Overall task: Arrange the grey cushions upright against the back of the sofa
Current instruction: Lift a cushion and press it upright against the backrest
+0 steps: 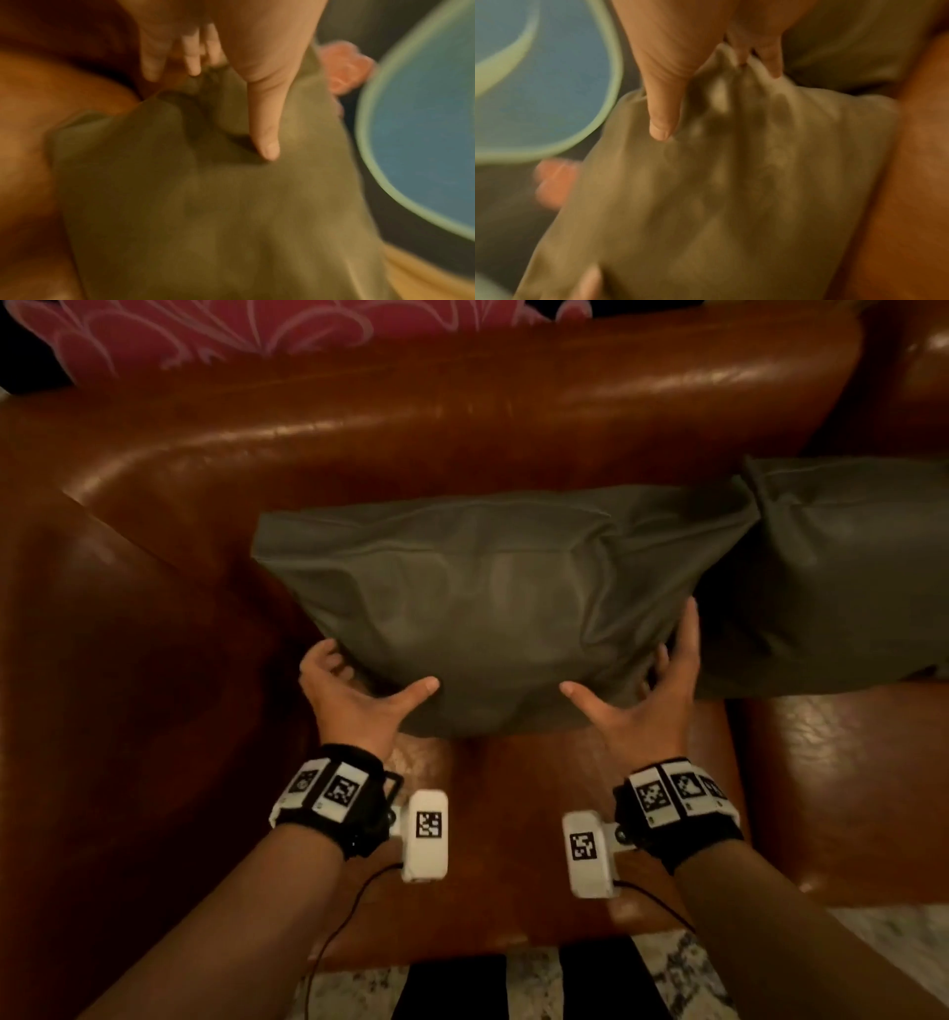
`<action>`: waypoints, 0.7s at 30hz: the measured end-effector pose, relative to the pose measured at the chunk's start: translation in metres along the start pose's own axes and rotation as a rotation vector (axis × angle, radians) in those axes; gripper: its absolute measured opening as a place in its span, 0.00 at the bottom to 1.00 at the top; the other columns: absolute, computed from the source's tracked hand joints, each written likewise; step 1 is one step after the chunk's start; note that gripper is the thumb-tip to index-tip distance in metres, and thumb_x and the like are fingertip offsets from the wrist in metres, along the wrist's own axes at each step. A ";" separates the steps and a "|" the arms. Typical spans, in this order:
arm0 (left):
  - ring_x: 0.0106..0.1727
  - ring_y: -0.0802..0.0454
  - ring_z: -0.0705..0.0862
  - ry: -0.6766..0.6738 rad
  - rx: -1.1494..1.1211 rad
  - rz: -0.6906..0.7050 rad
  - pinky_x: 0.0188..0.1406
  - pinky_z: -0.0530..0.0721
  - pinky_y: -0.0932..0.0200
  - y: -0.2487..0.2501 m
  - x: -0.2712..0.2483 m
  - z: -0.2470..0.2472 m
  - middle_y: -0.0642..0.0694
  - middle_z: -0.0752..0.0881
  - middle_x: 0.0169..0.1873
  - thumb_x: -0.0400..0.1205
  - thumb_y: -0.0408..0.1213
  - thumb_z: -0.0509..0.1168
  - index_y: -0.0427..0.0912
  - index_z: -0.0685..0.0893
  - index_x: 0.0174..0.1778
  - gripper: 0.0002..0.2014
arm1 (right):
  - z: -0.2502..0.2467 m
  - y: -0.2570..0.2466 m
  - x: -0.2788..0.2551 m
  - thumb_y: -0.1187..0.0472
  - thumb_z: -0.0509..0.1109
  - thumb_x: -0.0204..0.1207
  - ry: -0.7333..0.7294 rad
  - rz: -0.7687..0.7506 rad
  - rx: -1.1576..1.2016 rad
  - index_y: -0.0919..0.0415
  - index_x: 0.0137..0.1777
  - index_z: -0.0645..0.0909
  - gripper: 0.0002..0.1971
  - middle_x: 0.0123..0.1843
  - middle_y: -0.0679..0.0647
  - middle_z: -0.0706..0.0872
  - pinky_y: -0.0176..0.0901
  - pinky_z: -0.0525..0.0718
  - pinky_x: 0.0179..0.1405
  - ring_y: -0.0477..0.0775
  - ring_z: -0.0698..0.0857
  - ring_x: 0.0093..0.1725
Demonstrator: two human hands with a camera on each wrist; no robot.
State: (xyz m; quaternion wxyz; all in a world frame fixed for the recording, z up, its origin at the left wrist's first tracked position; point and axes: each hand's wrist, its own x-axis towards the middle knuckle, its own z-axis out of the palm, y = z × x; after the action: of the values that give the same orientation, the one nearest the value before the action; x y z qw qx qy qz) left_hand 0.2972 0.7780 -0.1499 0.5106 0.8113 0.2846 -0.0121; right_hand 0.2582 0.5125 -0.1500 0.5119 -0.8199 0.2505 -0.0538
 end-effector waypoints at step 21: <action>0.59 0.61 0.87 -0.216 -0.112 -0.010 0.52 0.86 0.74 0.011 0.038 0.025 0.51 0.85 0.62 0.57 0.25 0.87 0.39 0.67 0.79 0.54 | 0.003 0.005 0.062 0.69 0.90 0.65 -0.302 0.129 0.054 0.63 0.95 0.50 0.65 0.87 0.52 0.71 -0.02 0.61 0.55 0.37 0.68 0.75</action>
State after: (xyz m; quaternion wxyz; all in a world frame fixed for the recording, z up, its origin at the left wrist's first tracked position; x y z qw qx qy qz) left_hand 0.3410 0.7708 -0.1641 0.5829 0.7740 0.2321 -0.0861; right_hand 0.3113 0.4844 -0.1658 0.5681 -0.7868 0.2214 0.0962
